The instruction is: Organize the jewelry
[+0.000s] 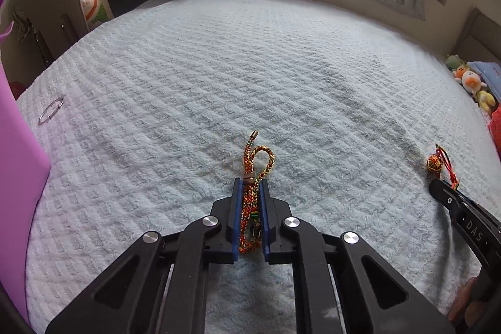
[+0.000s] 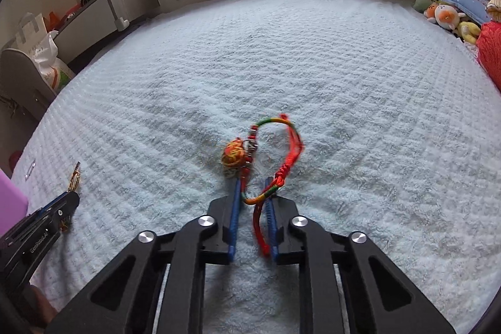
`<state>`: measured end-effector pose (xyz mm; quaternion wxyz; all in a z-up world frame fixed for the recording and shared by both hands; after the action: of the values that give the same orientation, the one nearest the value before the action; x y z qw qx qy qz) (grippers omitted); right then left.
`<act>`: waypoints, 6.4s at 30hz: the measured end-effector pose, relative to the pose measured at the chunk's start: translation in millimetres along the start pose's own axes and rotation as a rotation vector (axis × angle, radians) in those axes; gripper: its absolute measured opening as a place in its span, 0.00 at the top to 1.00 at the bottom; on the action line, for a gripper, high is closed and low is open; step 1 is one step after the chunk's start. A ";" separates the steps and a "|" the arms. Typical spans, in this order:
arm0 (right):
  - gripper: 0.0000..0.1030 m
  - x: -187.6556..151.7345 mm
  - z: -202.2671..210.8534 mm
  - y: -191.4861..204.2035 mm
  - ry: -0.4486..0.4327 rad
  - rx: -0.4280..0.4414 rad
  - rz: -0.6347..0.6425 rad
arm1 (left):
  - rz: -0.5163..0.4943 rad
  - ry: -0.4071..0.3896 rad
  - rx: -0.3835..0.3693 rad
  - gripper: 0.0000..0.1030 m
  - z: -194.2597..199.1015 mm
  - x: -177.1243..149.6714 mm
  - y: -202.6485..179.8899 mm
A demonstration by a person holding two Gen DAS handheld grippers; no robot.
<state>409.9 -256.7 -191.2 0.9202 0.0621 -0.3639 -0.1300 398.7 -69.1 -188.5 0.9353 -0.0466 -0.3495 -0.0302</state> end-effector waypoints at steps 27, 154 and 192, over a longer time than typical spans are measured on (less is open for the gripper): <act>0.94 -114.5 149.4 -28.7 0.062 0.059 -0.070 | -0.122 0.091 -0.126 0.92 128.8 -119.1 -21.5; 0.45 -74.5 286.5 428.6 0.109 0.412 0.456 | 0.210 -0.007 0.352 0.08 339.4 -2.7 338.2; 0.45 -77.1 290.1 431.7 0.106 0.399 0.469 | 0.203 -0.007 0.371 0.08 344.5 -2.2 338.3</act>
<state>240.6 173.3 59.6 0.9124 0.1626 -0.3383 0.1632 203.0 304.5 46.6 0.9248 0.0915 -0.3459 0.1292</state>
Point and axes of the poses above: each gripper's, at about its wrist camera, not at the fingertips, and z roughly against the way its jaws point, y to its left, x to its top, the point moved 10 cm from there along -z, roughly the way its jaws point, and after that the axes turned 1 degree about -z, right-handed, at the moved point
